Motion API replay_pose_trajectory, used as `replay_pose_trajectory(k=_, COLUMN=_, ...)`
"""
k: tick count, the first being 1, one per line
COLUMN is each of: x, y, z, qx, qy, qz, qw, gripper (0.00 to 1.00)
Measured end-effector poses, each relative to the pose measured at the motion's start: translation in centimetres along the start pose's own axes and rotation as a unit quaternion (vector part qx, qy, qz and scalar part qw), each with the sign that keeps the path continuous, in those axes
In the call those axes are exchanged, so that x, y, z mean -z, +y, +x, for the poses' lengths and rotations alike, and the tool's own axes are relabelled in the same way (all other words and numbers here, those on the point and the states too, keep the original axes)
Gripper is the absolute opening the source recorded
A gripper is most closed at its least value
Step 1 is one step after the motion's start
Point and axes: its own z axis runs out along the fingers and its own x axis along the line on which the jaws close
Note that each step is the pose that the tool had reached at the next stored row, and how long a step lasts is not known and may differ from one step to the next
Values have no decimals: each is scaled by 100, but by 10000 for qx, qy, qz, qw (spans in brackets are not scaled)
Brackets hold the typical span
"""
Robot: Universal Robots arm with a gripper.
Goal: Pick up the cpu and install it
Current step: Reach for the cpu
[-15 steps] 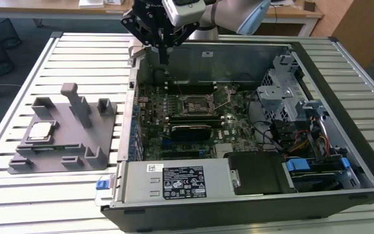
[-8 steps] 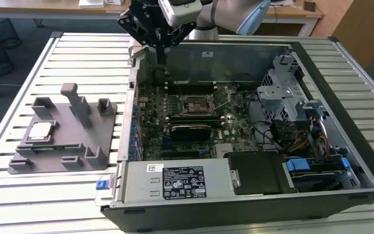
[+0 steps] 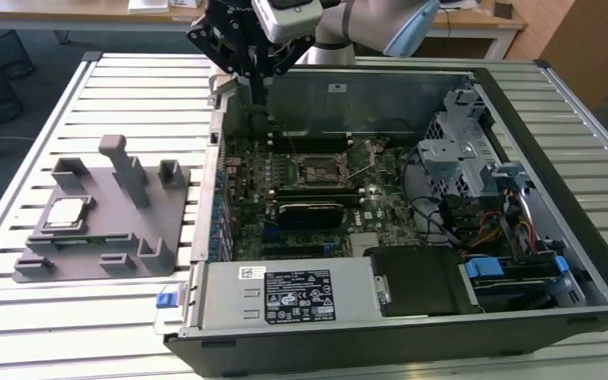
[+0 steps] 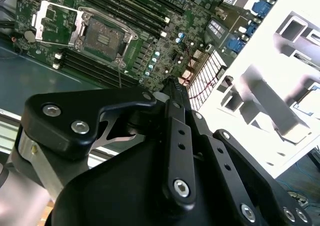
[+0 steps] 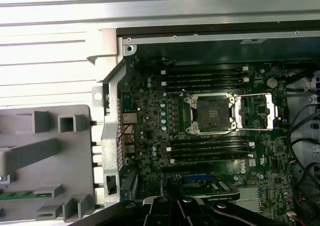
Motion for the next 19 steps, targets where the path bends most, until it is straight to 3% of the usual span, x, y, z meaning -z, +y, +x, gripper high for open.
replay_pose_trajectory(k=19, x=-4, y=-8, z=112, qx=0, qy=0, qz=0, qw=10000, gripper=11)
